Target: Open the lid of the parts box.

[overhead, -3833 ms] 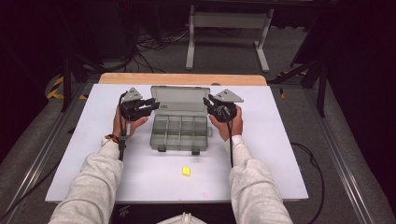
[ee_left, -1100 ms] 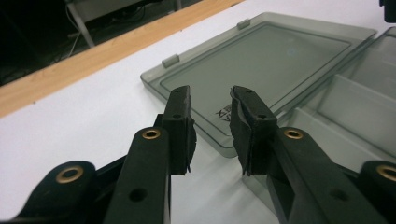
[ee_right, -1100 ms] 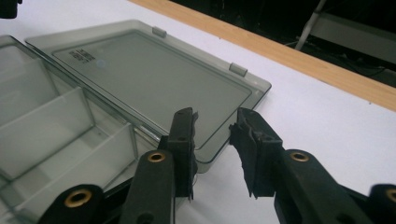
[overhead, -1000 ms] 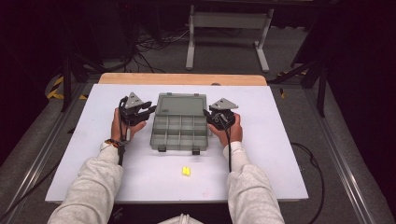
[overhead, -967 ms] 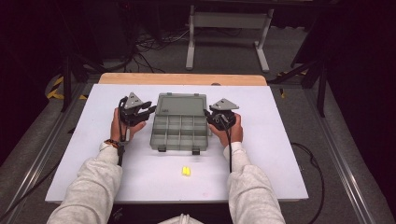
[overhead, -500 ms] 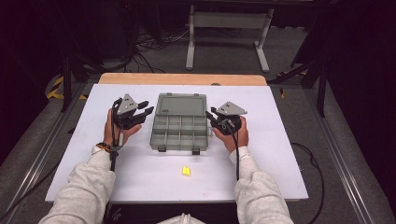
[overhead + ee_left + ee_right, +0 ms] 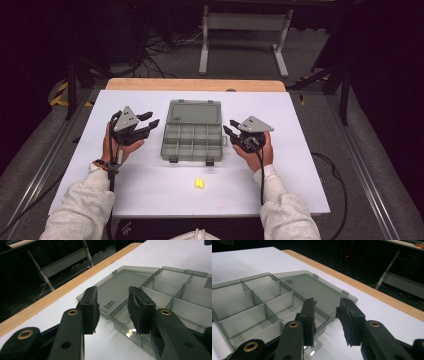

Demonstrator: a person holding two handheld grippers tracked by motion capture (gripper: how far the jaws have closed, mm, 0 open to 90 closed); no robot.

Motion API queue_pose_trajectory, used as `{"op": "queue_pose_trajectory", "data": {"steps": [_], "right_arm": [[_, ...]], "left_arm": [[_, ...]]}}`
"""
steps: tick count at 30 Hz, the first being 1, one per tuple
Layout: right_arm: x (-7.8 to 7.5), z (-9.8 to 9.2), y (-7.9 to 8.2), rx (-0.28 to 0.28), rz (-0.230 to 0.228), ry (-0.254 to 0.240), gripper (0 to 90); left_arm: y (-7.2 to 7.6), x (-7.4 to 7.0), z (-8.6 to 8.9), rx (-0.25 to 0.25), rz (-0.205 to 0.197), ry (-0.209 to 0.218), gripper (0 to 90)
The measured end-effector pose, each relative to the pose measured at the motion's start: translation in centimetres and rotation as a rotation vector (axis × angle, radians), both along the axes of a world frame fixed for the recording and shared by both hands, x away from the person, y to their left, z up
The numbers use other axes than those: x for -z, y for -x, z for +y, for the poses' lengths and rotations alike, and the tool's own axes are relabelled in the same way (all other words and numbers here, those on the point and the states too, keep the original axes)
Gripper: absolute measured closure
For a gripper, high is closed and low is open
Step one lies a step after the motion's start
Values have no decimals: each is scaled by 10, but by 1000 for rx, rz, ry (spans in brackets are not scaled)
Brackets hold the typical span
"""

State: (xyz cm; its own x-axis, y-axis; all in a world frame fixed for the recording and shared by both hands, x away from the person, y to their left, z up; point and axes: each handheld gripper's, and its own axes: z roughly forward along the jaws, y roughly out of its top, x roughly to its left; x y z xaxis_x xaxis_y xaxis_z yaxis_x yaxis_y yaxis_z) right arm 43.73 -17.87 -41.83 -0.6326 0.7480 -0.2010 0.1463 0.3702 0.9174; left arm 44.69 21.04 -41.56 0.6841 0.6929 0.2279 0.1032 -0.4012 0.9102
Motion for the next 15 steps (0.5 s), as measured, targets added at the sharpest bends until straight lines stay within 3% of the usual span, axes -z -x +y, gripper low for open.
{"op": "queue_pose_trajectory", "data": {"steps": [3, 7, 11, 15], "right_arm": [[-2, -2, 7, -10, -9, -5, 650], [-5, -5, 14, -13, -14, -24, 609], [-7, -4, 24, -10, -43, -5, 565], [-9, -4, 30, -26, -48, -21, 524]], "left_arm": [[7, -2, 1, 15, -11, 17, 584], [18, -4, 1, 35, -28, -1, 568], [27, -4, 2, 62, -32, 6, 554], [34, -2, 1, 69, -39, 9, 531]]}}
